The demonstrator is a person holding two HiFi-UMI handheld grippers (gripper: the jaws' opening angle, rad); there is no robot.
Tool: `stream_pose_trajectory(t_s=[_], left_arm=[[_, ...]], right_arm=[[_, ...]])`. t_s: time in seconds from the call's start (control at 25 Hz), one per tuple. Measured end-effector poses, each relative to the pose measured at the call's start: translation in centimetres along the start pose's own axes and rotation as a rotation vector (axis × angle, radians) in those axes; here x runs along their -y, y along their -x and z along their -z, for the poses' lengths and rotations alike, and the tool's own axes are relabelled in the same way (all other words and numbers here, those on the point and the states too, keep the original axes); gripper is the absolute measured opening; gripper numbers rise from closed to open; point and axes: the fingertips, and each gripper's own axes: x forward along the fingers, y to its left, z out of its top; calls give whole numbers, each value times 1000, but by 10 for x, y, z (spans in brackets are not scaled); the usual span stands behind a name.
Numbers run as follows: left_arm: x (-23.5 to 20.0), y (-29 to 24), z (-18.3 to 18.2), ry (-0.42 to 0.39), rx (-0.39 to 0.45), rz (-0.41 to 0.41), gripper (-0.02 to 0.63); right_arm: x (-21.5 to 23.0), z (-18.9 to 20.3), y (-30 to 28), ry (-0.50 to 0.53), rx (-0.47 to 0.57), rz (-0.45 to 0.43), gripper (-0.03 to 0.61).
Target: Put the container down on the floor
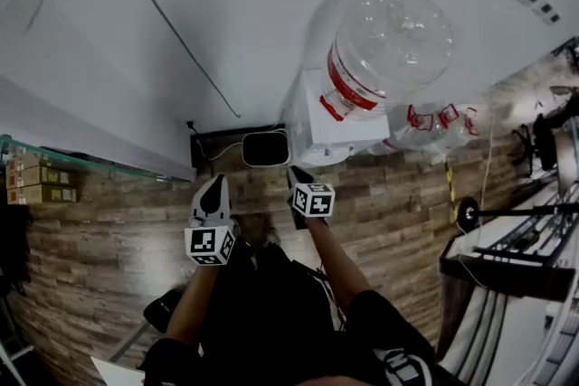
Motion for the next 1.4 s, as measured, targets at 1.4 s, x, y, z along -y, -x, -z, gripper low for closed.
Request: stream_pose_trajectory(t_s=[1.4], left_arm=[[19, 57, -41, -96, -10, 264, 26]], right_arm=[[-170, -51, 169, 38, 374, 68, 32]])
